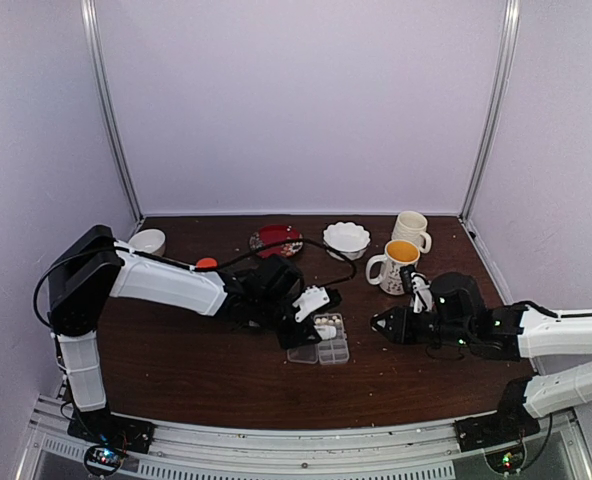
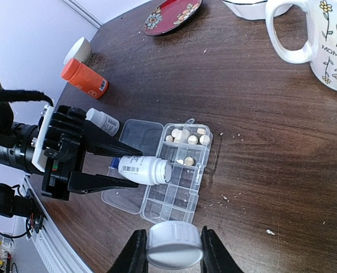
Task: Sort the pills into containers
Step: Pour the pill into the compartment of the pill container.
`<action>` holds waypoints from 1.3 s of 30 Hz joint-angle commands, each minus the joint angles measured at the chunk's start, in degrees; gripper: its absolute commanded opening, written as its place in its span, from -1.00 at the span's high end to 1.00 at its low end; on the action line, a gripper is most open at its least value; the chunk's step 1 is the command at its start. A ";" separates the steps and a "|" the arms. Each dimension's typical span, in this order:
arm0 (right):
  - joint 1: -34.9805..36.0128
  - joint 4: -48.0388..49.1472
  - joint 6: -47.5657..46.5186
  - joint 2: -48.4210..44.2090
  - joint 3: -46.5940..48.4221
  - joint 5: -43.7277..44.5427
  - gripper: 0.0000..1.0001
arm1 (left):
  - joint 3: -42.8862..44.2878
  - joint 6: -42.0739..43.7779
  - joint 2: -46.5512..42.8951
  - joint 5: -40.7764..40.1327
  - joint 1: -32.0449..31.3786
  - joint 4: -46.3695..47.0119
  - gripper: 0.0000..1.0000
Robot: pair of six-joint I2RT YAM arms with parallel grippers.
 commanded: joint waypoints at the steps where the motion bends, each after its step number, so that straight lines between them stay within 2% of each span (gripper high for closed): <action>1: -0.32 0.88 -0.17 0.32 -0.21 -0.66 1.00 | -0.48 0.04 -0.59 -0.50 0.01 2.67 1.00; 3: -0.32 0.75 -0.14 0.10 -0.35 -0.54 1.00 | -0.31 -0.21 -1.29 0.47 0.04 2.39 1.00; 7: -0.40 1.02 -0.11 -0.35 -0.66 -0.46 1.00 | -3.72 0.03 -1.62 3.44 0.04 10.21 1.00; 10: -0.41 0.87 -0.21 -0.57 -0.48 -0.73 1.00 | -0.11 0.52 -0.17 4.53 0.04 3.67 1.00; 13: -0.41 0.74 -0.29 -0.92 -0.78 -0.28 1.00 | -0.90 0.03 -1.16 2.02 -0.17 4.49 1.00; 15: -0.49 0.88 -0.29 -0.86 -0.96 -0.28 1.00 | 0.33 0.16 -0.61 -0.03 -0.14 1.62 1.00; 23: -0.50 1.51 -0.24 -0.45 -1.29 -0.56 1.00 | 3.57 0.47 0.11 -0.04 -0.46 -3.46 1.00; 27: -0.50 1.83 -0.15 -0.46 -1.66 -0.73 1.00 | 0.52 0.18 -1.62 -1.17 -0.50 1.41 1.00; 30: -0.53 1.69 -0.25 -0.23 -1.42 -1.06 1.00 | 3.40 -0.41 -1.12 0.58 0.07 -2.68 1.00; 34: -0.58 1.82 -0.47 -0.18 -1.53 -0.61 1.00 | 1.36 -0.51 -2.17 1.27 0.06 1.59 1.00; 37: -0.67 2.18 -0.32 0.48 -1.14 -1.26 1.00 | 4.92 0.01 -0.09 1.53 0.27 -3.31 1.00; 39: -0.67 2.21 -0.31 0.78 -0.78 -1.67 1.00 | 3.96 -0.75 -1.01 2.60 0.17 -2.03 1.00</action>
